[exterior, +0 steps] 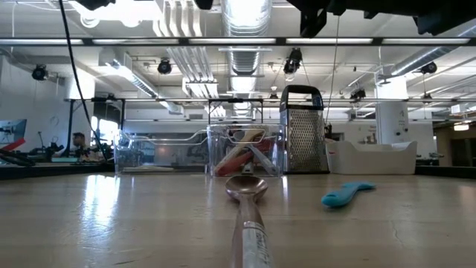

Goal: Pick & Place Kitchen Items
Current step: Put the yellow knife into the left transparent bin

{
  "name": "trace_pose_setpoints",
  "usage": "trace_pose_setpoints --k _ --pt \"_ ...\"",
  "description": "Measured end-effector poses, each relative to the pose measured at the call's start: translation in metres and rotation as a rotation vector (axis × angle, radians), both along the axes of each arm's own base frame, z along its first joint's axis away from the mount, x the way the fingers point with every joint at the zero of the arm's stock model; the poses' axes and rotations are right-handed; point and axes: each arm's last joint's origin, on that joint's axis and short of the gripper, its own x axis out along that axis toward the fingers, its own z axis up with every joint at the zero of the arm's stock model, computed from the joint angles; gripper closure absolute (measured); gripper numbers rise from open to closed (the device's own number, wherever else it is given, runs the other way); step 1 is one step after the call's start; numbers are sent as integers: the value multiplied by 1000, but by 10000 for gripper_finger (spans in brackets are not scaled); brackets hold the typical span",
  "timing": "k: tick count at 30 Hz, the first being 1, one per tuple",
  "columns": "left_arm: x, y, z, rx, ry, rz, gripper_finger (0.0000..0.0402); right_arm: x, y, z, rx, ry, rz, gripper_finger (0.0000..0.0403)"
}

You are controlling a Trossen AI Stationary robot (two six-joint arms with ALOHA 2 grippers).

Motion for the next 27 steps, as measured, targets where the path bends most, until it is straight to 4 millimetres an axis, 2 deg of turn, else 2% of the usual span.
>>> trace_pose_setpoints --k 6,10,13,17,23,27 --pt "16 -2 9 -11 -30 -56 97 -1 0 0 -3 11 4 340" --pt "18 -3 12 -12 -35 -59 98 -2 0 -1 -8 26 5 340" --pt "18 -3 14 -20 -42 -60 116 -2 0 -1 -8 25 5 340" --pt "17 -3 13 -27 -31 -63 183 -2 0 -1 -6 25 5 340" --pt "18 -3 10 -35 -11 -74 355 -2 -1 -2 0 27 -2 340" --pt "19 -3 10 -33 -10 -74 354 -2 -1 -2 0 27 -4 340"
